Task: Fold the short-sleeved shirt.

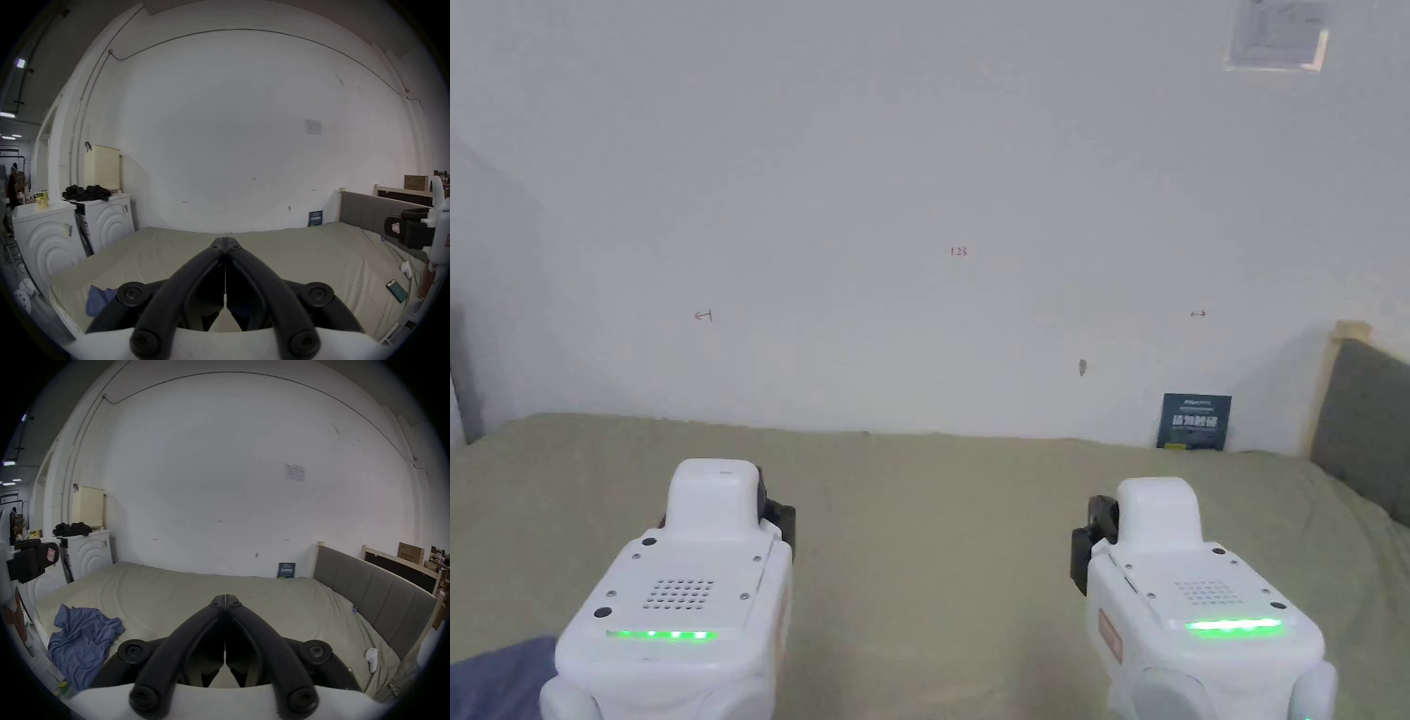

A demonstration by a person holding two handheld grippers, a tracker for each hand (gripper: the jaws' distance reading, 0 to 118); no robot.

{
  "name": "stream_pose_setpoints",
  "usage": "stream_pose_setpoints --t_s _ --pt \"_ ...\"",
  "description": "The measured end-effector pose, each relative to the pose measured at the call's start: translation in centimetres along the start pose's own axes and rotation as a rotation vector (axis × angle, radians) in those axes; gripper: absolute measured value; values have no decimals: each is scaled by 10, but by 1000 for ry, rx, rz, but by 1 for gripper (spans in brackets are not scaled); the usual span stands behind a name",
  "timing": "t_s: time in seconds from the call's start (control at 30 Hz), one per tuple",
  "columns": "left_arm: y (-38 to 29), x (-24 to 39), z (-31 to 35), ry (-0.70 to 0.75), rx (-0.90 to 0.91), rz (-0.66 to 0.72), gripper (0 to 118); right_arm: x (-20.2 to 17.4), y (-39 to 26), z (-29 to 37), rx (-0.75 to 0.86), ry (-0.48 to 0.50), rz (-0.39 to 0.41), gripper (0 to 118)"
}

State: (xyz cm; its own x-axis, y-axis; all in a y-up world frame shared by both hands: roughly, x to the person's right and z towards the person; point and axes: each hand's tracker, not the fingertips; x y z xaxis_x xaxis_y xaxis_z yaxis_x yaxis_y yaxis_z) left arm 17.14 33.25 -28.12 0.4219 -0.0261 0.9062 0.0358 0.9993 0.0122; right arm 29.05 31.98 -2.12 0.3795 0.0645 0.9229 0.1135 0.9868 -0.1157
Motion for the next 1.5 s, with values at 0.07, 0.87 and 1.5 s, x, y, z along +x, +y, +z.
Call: stream_pose_setpoints --t_s 0.07,0.87,1.5 --pt "-3 -22 8 37 -5 17 0 -22 -1 -2 3 61 12 0" --pt "-202 -221 -119 111 -929 226 10 -162 -72 -67 -157 380 124 0" --pt "-282 -180 -198 131 -979 179 17 -149 -124 -132 -305 314 123 0"
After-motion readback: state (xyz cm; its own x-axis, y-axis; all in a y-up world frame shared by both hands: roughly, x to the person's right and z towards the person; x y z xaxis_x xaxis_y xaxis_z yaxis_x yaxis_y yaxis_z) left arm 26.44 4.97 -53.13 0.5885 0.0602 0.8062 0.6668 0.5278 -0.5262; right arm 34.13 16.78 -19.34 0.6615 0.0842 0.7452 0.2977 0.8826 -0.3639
